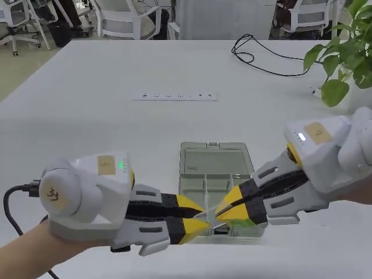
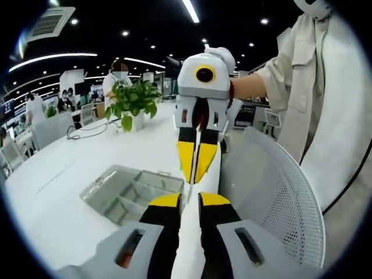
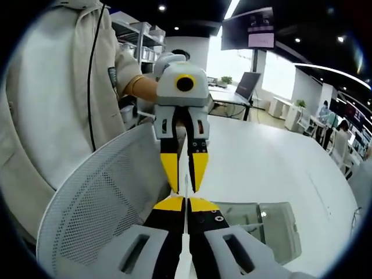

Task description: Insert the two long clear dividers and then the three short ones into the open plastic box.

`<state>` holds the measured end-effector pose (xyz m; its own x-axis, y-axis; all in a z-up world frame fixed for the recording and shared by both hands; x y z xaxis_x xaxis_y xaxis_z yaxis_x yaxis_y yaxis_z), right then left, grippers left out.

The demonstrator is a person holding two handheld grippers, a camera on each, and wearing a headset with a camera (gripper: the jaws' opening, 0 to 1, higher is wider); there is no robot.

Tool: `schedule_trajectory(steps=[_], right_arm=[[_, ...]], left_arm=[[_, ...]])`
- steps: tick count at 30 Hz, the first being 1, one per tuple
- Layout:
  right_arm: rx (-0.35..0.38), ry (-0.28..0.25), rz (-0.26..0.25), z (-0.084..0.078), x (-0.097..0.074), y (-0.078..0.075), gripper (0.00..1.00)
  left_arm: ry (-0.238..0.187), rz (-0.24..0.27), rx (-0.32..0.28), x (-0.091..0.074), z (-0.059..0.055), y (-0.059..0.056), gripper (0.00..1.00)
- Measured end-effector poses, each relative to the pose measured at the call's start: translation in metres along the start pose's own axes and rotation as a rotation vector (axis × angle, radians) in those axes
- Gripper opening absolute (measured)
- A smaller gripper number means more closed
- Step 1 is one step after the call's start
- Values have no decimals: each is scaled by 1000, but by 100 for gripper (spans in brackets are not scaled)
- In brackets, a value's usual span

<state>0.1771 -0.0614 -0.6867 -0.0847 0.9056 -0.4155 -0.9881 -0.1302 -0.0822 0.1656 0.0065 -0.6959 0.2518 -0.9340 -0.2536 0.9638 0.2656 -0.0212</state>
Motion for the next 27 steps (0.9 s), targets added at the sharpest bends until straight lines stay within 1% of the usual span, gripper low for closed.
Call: schedule_trajectory(steps=[1,4,7,11,16,18,23,27], right_arm=[[2,2,-9,0,0,-2,2],[-1,10,-39,-1,-1,-7,2],[-1,16,-61,-2,-1,-12,2],[-8,33,-105,-4,-2,-20,2],[5,48,-146,-8,-1,-31,2],[3,65,-162,-12,0,-35,2],[7,84,-196,-21,-1,-48,2],[11,97,-223,-28,0,-58,2]], left_arm=[[-5,22,-2,-1,-1,3,12],[-22,62,-31,-4,-4,7,18],[-34,90,-50,-7,-6,10,23],[-50,129,-77,-9,-9,13,31],[-71,176,-100,-12,-11,16,39],[-80,190,-110,-13,-12,17,42],[-86,226,-108,-14,-13,21,48],[-93,240,-116,-14,-14,22,52]])
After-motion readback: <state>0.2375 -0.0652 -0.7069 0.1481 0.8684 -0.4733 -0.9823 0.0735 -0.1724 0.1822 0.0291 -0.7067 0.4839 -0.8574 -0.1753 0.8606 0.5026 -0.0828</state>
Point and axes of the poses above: the centre of the closed fingertips' face, and the gripper's own axes: x roughly forward along the fingers, y roughly to its left, z roughly out of its top, the point moved 4 cm from there along -x, roughly backward along the fingers, and after that the axes turned 7 degrees about -y, right-handed, at the moved point
